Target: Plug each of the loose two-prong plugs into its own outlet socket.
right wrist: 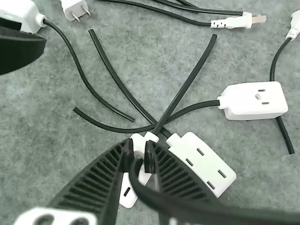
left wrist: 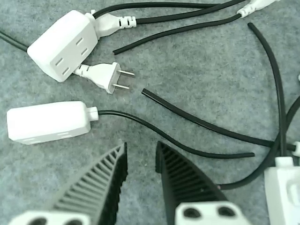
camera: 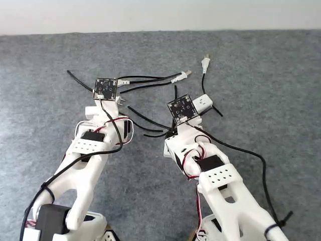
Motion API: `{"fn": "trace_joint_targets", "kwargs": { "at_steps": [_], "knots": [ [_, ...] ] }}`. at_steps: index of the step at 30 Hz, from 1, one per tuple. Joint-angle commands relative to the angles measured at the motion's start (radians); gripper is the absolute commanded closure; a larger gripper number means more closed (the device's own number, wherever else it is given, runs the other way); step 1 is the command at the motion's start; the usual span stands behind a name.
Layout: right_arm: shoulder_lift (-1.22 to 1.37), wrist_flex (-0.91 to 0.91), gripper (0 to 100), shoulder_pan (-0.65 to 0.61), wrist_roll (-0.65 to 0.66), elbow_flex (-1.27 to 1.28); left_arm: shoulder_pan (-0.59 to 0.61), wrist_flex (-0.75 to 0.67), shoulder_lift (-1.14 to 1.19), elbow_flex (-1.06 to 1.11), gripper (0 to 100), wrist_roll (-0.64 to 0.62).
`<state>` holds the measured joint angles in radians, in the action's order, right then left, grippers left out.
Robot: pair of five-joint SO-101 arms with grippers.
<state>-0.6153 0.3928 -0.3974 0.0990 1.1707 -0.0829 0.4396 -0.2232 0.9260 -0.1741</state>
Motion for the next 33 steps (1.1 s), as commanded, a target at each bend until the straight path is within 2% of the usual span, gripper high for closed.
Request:
{"fn": "trace_joint_targets", "kwargs": {
  "at_steps": [1,13,20,27,33],
  "knots": [
    [0.019,0.053,99.1,-0.008,0.015,-0.002,0.008,-0.020,-0.038,-0.007,90,0.011],
    [0.260,0.157,99.1,-0.024,0.064,-0.173,0.009,-0.020,-0.038,-0.007,90,0.014],
    [0.269,0.165,98.6,-0.025,0.066,-0.187,0.009,-0.020,-0.038,-0.007,90,0.015],
    [0.269,0.163,78.6,-0.027,0.066,-0.204,0.009,-0.020,-0.037,-0.007,90,0.015],
    [0.271,0.159,77.9,-0.047,0.066,-0.207,0.009,-0.020,-0.034,-0.007,90,0.015]
  ]
}}
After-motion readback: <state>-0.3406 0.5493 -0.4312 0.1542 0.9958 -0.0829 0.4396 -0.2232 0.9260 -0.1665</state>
